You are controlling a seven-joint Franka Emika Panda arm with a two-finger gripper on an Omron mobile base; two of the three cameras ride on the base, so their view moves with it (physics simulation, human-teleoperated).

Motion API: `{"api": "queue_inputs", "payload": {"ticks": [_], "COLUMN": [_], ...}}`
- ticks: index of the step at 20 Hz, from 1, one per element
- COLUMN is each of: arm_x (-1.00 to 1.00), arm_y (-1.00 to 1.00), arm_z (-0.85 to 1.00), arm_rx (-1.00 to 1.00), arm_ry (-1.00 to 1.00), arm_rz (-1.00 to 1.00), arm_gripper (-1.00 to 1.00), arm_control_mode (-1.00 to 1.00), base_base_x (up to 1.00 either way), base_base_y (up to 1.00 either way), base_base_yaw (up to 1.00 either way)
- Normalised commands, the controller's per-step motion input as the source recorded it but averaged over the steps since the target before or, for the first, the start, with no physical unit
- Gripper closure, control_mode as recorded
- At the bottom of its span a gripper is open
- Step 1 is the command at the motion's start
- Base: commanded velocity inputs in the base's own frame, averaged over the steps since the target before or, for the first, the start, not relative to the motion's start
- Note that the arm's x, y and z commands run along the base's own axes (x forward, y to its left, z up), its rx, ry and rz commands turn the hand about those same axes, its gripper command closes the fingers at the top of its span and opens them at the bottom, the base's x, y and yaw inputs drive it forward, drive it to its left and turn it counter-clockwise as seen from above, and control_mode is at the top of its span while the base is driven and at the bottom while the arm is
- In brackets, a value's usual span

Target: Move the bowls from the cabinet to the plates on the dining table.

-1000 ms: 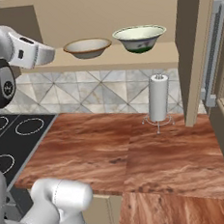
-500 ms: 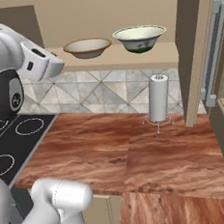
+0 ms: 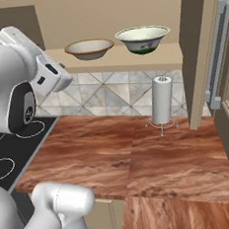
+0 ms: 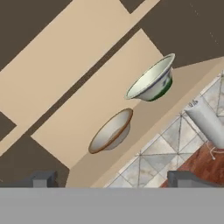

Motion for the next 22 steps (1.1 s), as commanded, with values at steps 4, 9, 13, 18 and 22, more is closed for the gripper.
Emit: {"api": "queue_inputs", "payload": {"ticks": [4, 9, 13, 18, 22], "arm_x": [0.00, 0.01, 0.05, 0.05, 0.10], "arm_y": [0.00, 0.00, 0.00, 0.00, 0.12], "arm_z": [-0.07, -0.01, -0.09, -0.14, -0.16], "arm_rx": [0.13, 0.13, 0.14, 0.13, 0.12], "arm_ry": [0.00, 0.01, 0.00, -0.01, -0.08], "arm_rz": [-0.17, -0.14, -0.12, -0.13, -0.10], "arm_gripper": [-1.00, -1.00, -1.00, -1.00, -1.00], "arm_control_mode": [-1.00, -1.00, -1.00, -1.00, -1.00], "base_base_x": [0.00, 0.00, 0.00, 0.00, 0.00], "base_base_y": [0.00, 0.00, 0.00, 0.00, 0.00], "base_base_yaw": [0.00, 0.00, 0.00, 0.00, 0.00]}}
